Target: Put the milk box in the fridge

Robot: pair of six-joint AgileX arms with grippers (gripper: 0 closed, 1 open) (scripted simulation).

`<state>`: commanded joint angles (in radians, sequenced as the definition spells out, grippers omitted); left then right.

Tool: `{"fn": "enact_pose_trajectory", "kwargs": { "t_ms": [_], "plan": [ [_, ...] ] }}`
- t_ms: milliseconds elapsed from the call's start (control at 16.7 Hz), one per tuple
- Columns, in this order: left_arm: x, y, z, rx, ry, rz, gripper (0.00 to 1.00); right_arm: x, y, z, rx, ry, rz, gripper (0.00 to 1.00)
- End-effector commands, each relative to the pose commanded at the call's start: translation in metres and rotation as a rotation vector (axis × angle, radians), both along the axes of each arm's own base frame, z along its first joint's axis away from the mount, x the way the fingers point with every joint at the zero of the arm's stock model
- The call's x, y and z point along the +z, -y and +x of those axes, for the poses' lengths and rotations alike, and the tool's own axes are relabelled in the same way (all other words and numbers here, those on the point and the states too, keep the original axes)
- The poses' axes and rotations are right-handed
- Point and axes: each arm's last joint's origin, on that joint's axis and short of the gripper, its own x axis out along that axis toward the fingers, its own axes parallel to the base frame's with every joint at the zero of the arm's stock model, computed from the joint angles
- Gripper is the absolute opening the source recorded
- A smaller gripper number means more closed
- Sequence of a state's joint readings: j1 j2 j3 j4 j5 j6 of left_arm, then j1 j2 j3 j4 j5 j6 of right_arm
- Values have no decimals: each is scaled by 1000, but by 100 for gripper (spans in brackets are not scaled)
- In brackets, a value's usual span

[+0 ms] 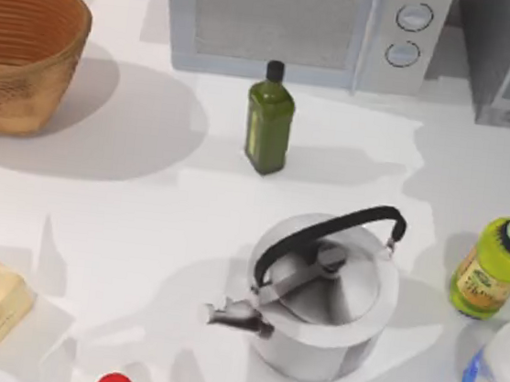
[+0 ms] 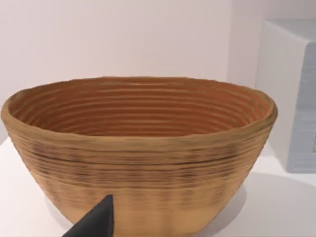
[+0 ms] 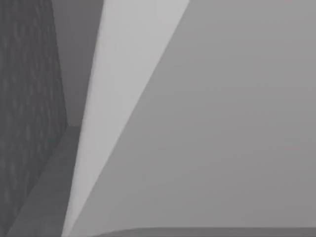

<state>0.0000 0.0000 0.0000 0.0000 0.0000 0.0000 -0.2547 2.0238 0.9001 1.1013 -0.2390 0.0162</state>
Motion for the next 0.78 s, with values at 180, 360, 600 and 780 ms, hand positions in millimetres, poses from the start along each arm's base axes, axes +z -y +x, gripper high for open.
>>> {"fn": "enact_pose_trajectory", "kwargs": {
  "t_ms": [180,360,600,780],
  "plan": [
    [0,0,0,0,0,0,100,-24,11,14,-3,14,-4,0],
    [0,0,0,0,0,0,100,-30,14,17,-4,19,-5,0],
    [0,0,0,0,0,0,100,-2,9,19,9,97,-24,0],
    [0,0,0,0,0,0,100,-6,11,34,8,83,-20,0]
  ]
}}
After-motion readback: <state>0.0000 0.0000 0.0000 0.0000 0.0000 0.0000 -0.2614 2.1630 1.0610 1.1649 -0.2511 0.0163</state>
